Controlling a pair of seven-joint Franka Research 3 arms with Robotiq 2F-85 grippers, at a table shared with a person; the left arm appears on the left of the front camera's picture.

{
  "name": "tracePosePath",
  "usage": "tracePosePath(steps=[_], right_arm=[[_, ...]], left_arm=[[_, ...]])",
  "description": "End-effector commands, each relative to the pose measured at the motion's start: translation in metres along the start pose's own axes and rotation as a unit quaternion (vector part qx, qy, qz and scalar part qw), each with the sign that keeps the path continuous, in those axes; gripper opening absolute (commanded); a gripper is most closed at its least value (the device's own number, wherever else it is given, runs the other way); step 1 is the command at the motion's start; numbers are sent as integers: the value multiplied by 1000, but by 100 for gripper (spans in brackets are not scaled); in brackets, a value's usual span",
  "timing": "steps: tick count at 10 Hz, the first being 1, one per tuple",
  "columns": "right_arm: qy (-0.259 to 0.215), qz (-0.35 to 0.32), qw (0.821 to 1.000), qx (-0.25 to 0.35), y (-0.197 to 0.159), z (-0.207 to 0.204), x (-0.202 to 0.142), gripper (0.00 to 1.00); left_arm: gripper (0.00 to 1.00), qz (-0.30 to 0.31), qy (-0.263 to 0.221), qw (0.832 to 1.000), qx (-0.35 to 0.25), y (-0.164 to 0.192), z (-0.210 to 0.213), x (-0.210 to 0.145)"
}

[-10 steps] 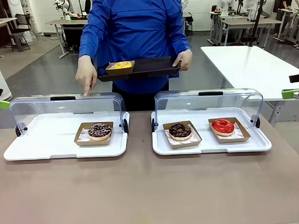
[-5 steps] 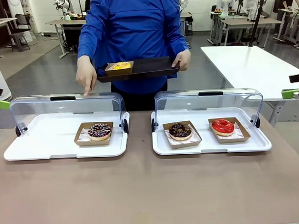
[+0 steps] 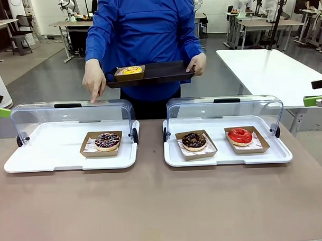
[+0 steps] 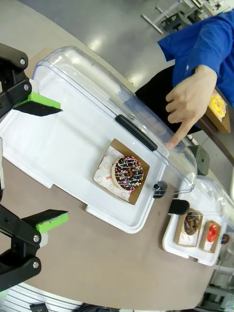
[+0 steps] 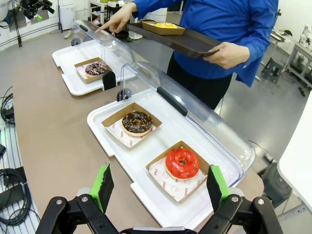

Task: Provide the desired donut to the person.
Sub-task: Pick up and lift the Paper togo box containing the Donut pointed at by the person.

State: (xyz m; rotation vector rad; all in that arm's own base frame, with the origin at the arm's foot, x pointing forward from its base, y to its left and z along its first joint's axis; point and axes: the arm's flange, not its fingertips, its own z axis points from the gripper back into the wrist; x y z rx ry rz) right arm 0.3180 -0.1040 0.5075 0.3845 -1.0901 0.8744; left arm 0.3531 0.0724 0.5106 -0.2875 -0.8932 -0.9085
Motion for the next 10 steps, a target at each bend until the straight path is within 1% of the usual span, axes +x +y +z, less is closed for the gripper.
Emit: tracePosePath(steps=[1, 2, 3, 4, 5, 6, 7, 8, 9, 10], right_arm=[[-17, 4, 1000, -1, -3, -4, -1, 100], [-17, 4, 1000, -1, -3, -4, -1, 100], [-17, 4, 1000, -1, -3, -4, -1, 100], [-17, 4, 1000, -1, -3, -4, -1, 100], [-17, 4, 1000, -1, -3, -4, -1, 100], [-17, 4, 1000, -1, -3, -4, -1, 100], [-17, 4, 1000, -1, -3, -4, -1, 100], [-17, 4, 1000, -1, -3, -4, -1, 100], [-17, 4, 1000, -1, -3, -4, -1, 100], [-17, 4, 1000, -1, -3, -4, -1, 100]], left_arm=[[100, -52, 86, 995, 9, -34, -16, 55], [100, -101, 156, 983, 3, -52, -48, 90], [100, -135, 210, 968, -12, -62, -85, 110], [100, -173, 252, 951, -52, -65, -128, 119], [100, -180, 273, 942, -72, -67, -160, 120], [100, -187, 305, 930, -86, -72, -191, 116], [100, -180, 314, 929, -82, -73, -213, 110], [100, -164, 323, 929, -72, -68, -226, 102], [100, -161, 331, 927, -76, -62, -235, 92], [100, -167, 318, 928, -95, -59, -242, 80]])
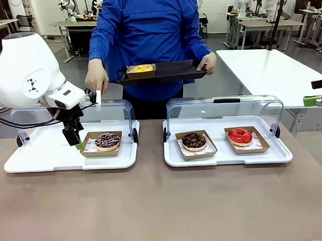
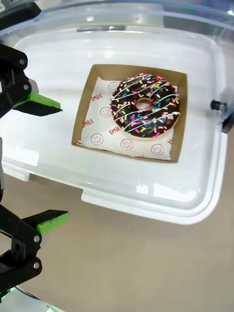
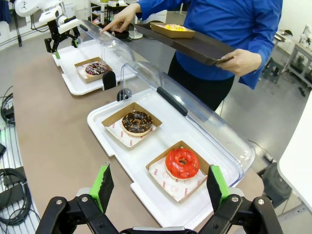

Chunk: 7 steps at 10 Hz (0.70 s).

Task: Provide the desired donut to the person.
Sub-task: Pick up and lift the Paper togo box containing the Donut pointed at by the person.

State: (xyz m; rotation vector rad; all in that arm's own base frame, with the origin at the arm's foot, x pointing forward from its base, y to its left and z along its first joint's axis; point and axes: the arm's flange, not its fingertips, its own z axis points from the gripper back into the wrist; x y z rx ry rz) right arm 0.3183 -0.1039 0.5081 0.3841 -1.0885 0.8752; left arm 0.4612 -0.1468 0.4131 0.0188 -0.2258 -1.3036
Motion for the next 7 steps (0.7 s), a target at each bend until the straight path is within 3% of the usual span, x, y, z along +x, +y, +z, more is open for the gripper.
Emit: tracePosePath(steps=[1, 3, 4, 7], right_arm=[[-18, 4, 1000, -1, -3, -4, -1, 100], [-18, 4, 1000, -1, -3, -4, -1, 100], [-18, 4, 1000, -1, -3, -4, -1, 100], [-18, 4, 1000, -1, -3, -4, -1, 100]], left_arm=[[100, -25, -15, 999, 15, 3, -9, -9], [100, -78, -26, 997, 6, 9, -12, -21], [100, -15, -4, 1000, 9, 7, -10, -8], [100, -35, -7, 999, 11, 8, -11, -13]])
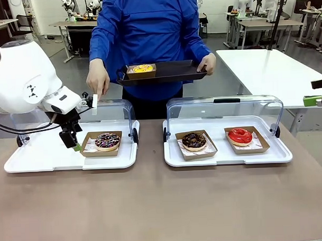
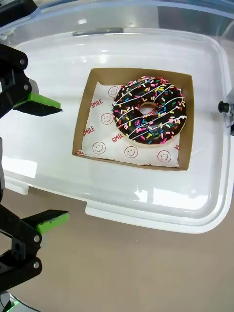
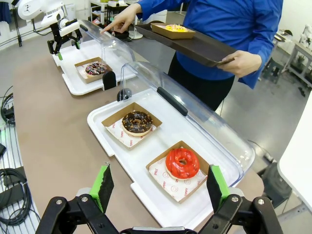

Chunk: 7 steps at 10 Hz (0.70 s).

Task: Provide the desired donut to the person.
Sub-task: Pick up and lift the Paper togo box containing the Donut pointed at by the person.

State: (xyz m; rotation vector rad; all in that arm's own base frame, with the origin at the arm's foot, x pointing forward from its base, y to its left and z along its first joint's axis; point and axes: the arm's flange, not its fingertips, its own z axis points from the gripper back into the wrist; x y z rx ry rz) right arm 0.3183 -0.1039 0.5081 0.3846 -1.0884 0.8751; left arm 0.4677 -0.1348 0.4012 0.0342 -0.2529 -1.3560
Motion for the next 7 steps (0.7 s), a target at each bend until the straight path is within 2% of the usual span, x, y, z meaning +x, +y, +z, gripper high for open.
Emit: tracePosePath(steps=[1, 2, 3, 7], right_arm=[[-18, 4, 1000, -1, -3, -4, -1, 100], [-18, 4, 1000, -1, -3, -4, -1, 100], [-18, 4, 1000, -1, -3, -4, -1, 100], [-18, 4, 1000, -1, -3, -4, -1, 100]], left_arm=[[100, -46, 0, 999, -27, 5, -17, 1], [100, -80, -15, 996, -26, 3, -24, 0], [100, -89, -3, 996, -23, 3, -33, 0], [100, -117, -14, 993, -13, 12, -56, 3]])
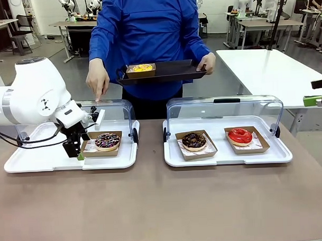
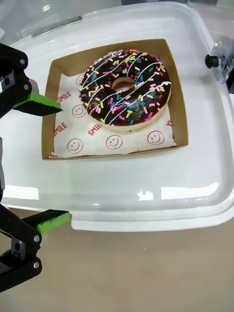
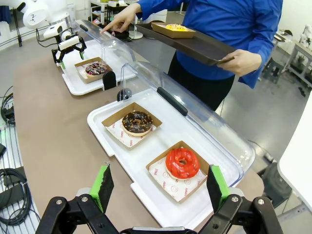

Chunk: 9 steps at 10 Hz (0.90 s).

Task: Provide the desired donut to the person.
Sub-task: Pick up and lift the Paper togo box containing the Donut pointed at by the person.

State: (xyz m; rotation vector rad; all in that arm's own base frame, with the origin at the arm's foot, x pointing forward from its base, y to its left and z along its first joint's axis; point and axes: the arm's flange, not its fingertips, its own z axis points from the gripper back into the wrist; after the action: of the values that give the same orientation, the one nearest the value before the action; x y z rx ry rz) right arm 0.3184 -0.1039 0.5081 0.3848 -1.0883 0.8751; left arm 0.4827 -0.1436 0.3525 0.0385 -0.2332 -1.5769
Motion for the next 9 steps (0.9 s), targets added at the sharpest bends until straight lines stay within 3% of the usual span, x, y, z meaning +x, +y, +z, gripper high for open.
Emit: tracePosePath(steps=[1, 5, 6, 7, 8, 9], right_arm=[[-18, 4, 1000, -1, -3, -4, -1, 100], [-18, 4, 1000, -1, -3, -4, -1, 100], [-18, 4, 1000, -1, -3, -4, -1, 100], [-18, 4, 1000, -1, -3, -4, -1, 100], [-18, 4, 1000, -1, -3, -4, -1, 100], [-18, 4, 1000, -1, -3, -4, -1, 100]], left_arm=[[100, -1, -3, 1000, -5, 8, -8, 1], [100, 26, -2, 1000, 1, 8, -9, -1], [43, 36, 9, 999, 0, 10, -10, -2], [42, 38, 3, 999, 2, 11, -10, -3], [0, 33, -1, 999, 2, 12, -11, -2], [0, 32, 1, 999, 0, 13, -14, -2]])
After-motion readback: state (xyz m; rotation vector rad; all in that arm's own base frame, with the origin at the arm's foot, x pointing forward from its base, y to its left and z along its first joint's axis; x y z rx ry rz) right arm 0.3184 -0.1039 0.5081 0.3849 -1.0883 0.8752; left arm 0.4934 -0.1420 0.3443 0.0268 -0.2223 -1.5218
